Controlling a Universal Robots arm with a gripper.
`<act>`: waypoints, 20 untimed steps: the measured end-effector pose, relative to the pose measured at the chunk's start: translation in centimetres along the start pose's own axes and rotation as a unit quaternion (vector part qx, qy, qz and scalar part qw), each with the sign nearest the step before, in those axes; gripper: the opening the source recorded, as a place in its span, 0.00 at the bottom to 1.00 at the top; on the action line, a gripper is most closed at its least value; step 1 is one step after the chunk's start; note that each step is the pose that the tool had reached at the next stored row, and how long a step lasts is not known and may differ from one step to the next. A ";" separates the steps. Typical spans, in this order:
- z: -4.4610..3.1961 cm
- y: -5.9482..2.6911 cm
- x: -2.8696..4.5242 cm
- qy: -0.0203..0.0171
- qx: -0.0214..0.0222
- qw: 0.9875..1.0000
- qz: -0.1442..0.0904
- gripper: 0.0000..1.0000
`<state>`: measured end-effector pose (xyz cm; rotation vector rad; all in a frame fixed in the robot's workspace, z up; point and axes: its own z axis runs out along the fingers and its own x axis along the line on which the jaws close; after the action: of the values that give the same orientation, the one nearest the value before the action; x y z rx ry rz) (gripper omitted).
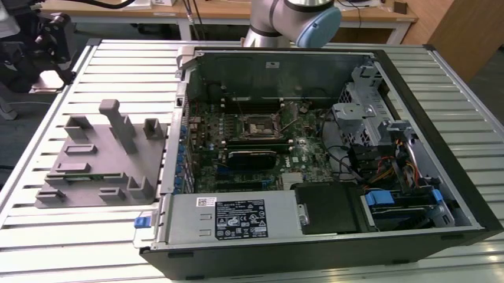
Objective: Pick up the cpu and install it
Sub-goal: 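Pick up the cpu and move it towards the insertion slot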
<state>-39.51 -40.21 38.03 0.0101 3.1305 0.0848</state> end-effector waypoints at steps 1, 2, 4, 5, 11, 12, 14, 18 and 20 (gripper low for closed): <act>0.00 0.01 -0.07 0.000 0.000 1.000 0.000 0.53; 0.00 0.01 -0.14 0.000 0.000 1.000 0.000 0.53; 0.00 0.03 -0.27 0.000 0.000 1.000 0.000 0.53; 0.01 0.03 -0.33 0.000 0.000 1.000 0.000 0.53; 0.01 0.08 -0.68 0.000 0.000 1.000 0.000 0.53; 0.01 0.09 -0.72 0.000 0.000 1.000 0.000 0.53; 0.02 0.09 -0.76 0.000 0.000 1.000 0.000 0.53; 0.01 0.11 -0.95 0.000 0.000 1.000 0.000 0.53; 0.02 0.11 -1.02 0.000 0.000 1.000 0.000 0.53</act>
<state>-38.49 -40.10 38.02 0.0102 3.1305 0.0848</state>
